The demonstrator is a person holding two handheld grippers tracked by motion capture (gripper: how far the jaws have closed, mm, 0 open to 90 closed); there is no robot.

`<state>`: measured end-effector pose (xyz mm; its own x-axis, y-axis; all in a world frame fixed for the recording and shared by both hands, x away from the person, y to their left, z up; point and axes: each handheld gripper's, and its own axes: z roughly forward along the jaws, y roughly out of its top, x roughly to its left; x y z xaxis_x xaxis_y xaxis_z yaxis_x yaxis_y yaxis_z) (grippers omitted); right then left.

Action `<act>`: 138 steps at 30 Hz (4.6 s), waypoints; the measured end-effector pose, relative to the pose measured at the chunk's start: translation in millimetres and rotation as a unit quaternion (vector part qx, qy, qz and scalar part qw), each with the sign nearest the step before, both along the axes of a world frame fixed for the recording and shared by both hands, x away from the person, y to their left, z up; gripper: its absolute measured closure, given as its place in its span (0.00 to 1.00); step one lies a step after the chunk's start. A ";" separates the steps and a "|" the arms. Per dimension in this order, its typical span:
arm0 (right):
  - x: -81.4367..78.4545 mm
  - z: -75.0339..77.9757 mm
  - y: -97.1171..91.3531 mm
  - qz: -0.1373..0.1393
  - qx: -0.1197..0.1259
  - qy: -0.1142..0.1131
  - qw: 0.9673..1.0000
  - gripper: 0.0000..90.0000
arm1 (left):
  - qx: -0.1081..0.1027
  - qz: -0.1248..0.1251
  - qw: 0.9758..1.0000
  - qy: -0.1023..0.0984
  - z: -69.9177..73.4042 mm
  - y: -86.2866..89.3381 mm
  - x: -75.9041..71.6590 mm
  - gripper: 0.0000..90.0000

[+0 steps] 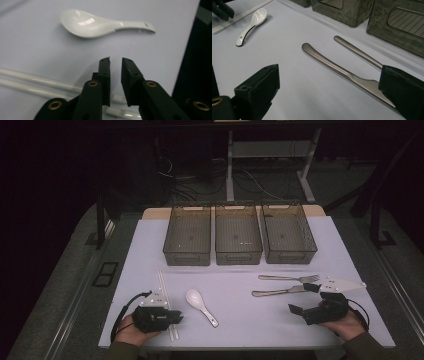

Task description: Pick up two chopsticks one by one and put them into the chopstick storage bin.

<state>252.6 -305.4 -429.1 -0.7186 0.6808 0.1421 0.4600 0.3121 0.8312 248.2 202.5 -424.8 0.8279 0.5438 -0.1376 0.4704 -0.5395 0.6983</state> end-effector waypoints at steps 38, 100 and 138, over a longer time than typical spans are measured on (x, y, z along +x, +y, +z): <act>0.8 -0.1 -0.1 0.000 0.003 0.004 1.000 0.04 | 0.048 0.234 0.971 0.007 -12.8 36.5 132.8 0.82; 0.6 0.2 0.4 0.000 0.002 0.002 1.000 0.04 | 0.020 0.256 0.966 0.015 -10.1 45.7 125.0 0.75; -0.4 0.9 -0.1 -0.002 0.004 0.003 1.000 0.04 | 0.066 0.141 0.988 -0.011 -10.8 -10.9 126.1 0.99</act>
